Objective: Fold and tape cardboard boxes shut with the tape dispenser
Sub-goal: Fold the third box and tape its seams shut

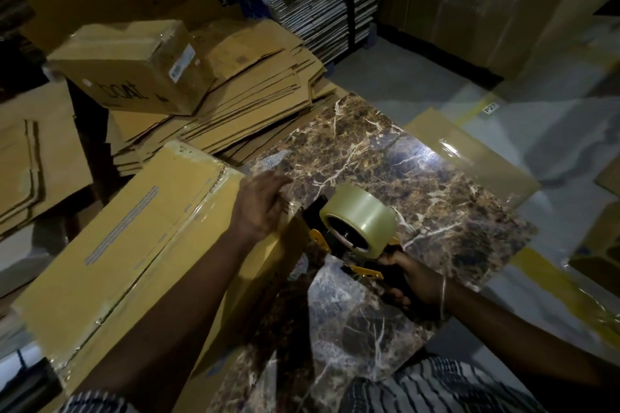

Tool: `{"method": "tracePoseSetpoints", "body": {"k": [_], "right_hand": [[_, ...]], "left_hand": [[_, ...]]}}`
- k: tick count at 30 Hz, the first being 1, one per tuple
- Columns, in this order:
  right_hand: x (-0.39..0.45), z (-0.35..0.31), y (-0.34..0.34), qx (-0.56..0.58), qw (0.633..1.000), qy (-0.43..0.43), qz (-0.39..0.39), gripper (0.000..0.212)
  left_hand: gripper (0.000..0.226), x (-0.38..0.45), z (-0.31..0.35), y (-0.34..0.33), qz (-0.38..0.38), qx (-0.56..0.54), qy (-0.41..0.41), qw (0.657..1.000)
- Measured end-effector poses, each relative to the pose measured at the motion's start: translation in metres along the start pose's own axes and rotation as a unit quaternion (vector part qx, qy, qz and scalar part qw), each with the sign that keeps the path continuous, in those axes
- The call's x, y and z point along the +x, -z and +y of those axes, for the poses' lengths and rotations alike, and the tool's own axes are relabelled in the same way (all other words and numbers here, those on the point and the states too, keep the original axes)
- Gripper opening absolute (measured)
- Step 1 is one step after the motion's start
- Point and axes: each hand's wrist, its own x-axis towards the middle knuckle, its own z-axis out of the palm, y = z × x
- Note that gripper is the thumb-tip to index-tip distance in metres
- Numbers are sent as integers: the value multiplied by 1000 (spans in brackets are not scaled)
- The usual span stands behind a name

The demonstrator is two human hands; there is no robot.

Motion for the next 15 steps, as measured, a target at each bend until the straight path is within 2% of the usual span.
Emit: {"method": "tracePoseSetpoints", "body": {"k": [2,4,5,7,9,12,15], "right_hand": [[1,8,3,6,1000,-5,-4,27],[3,14,5,16,1000,0,-13,35],[4,15,7,17,999,9,-25,48],[6,17,9,6,998,28,-48,66],[7,18,11,-7,999,35,-35,72],[12,21,12,-2,999,40,-20,59],[16,22,9,7,999,51,-9,25]], "left_hand": [[47,8,16,-7,-56,-31,-25,998],[49,17,31,-9,-139,23,-18,990],[44,20,36,-10,-173,60,-7,983],[43,21,38,-9,-209,100,2,973],[43,20,36,-7,-207,94,2,974],[31,20,37,-5,-196,65,16,978],[37,20,40,-4,-186,50,26,981]]}}
